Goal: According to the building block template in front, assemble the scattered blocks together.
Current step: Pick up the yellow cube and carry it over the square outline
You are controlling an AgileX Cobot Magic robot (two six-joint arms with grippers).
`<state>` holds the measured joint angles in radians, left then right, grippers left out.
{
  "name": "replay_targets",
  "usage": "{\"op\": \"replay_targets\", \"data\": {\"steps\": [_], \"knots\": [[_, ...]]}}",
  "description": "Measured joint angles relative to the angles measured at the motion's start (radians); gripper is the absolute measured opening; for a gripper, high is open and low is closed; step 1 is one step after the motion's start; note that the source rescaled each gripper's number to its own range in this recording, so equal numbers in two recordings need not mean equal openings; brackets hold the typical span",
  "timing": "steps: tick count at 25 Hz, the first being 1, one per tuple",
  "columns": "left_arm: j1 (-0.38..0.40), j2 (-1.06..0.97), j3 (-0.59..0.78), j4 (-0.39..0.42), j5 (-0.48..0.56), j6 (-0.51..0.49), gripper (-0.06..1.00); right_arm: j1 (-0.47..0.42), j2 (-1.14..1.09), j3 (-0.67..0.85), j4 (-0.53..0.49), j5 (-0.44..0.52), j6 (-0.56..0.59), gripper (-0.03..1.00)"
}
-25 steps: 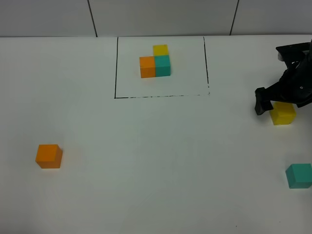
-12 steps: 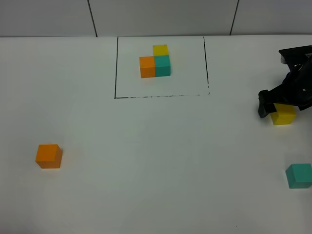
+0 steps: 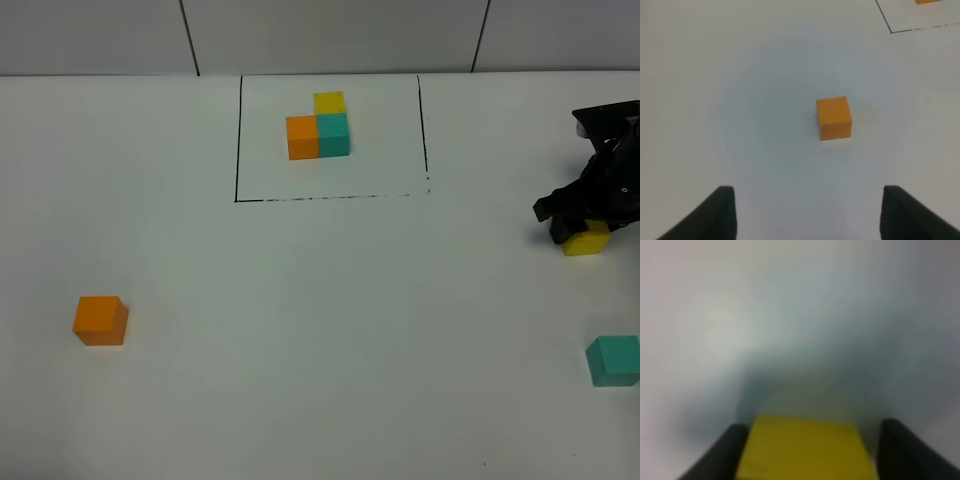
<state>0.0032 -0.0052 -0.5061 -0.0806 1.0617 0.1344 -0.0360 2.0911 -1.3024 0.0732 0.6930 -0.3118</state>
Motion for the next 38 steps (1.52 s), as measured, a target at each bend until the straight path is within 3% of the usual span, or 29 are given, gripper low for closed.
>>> {"op": "replay_targets", "data": {"steps": [5,9,12,14,18,21,28,38], "knots": [[0.0,0.0,0.0,0.0,0.0,0.0,0.39,0.035,-0.009,-0.011,-0.031,0.042,-0.019,0.01],[0.0,0.0,0.0,0.0,0.0,0.0,0.39,0.159,-0.053,-0.08,-0.087,0.089,-0.122,0.01],[0.0,0.0,0.0,0.0,0.0,0.0,0.39,0.3,-0.068,-0.13,-0.101,0.172,-0.309,0.01],[0.0,0.0,0.0,0.0,0.0,0.0,0.39,0.406,-0.068,-0.134,-0.102,0.209,-0.498,0.01],[0.0,0.0,0.0,0.0,0.0,0.0,0.39,0.553,-0.052,-0.168,-0.093,0.229,-0.765,0.01],[0.0,0.0,0.0,0.0,0.0,0.0,0.39,0.584,0.003,-0.261,-0.09,0.263,-0.807,0.01],[0.0,0.0,0.0,0.0,0.0,0.0,0.39,0.585,0.205,-0.578,-0.073,0.448,-0.821,0.01],[0.0,0.0,0.0,0.0,0.0,0.0,0.39,0.583,0.36,-0.788,-0.016,0.513,-0.832,0.01]]}}
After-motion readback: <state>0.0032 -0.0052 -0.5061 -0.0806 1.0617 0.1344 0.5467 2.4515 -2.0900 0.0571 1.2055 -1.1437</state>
